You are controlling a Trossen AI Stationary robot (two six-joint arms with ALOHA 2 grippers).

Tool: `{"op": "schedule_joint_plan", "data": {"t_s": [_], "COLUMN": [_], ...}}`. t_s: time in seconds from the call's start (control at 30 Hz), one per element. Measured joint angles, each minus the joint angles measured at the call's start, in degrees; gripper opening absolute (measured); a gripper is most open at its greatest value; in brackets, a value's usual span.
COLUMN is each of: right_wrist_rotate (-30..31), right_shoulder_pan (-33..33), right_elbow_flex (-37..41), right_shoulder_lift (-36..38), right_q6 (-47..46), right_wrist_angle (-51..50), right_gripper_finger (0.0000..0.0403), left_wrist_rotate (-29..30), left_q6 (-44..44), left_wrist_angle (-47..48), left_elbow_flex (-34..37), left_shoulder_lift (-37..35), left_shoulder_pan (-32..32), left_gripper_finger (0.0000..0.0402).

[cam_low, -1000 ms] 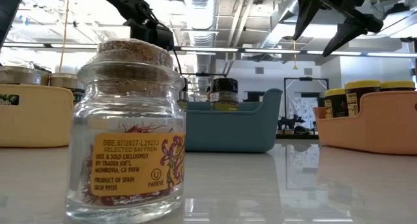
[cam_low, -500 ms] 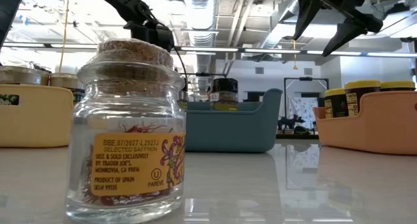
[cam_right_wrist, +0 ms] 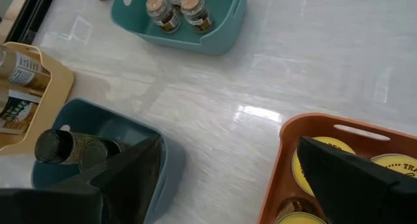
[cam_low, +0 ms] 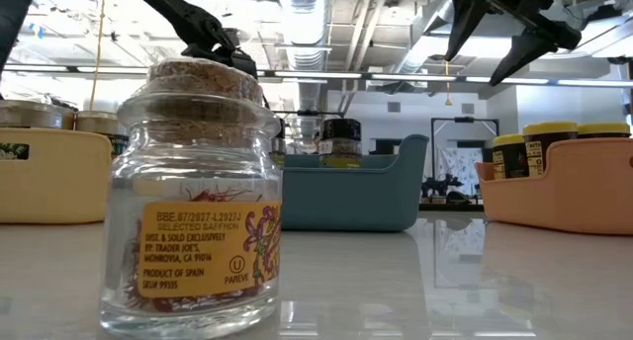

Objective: Sort spices by type
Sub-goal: Put the yellow seasoning bottle into the orange bin

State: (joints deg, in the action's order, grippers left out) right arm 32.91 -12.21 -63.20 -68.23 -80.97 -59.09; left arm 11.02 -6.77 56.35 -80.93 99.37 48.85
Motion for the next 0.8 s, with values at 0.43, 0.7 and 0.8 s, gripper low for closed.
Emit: {"op": "schedule_joint_plan", "data": {"t_s": [0.43, 0.7, 0.8], "right_wrist_rotate": [0.0, 0.0, 0.0], "right_shoulder_pan": [0.0, 0.0, 0.0], "right_elbow_flex": [0.0, 0.0, 0.0], "right_shoulder_lift": [0.0, 0.0, 0.0], "right_q6": [0.0, -0.2, -0.2], "right_wrist_angle": [0.0, 0.0, 0.0], "right_gripper_finger": [0.038, 0.038, 0.038], "left_wrist_rotate": [-0.2, -0.2, -0.2], "left_q6": [-4.3, -4.7, -5.5], "left_wrist_angle": [-2.1, -3.8, -3.4], "left_elbow_flex": [2.6, 2.6, 2.6], "left_shoulder_lift": [0.0, 0.0, 0.0], "left_shoulder_pan": [0.3, 0.3, 0.3], "left_gripper_finger": [0.0336, 0.0336, 0.033]}}
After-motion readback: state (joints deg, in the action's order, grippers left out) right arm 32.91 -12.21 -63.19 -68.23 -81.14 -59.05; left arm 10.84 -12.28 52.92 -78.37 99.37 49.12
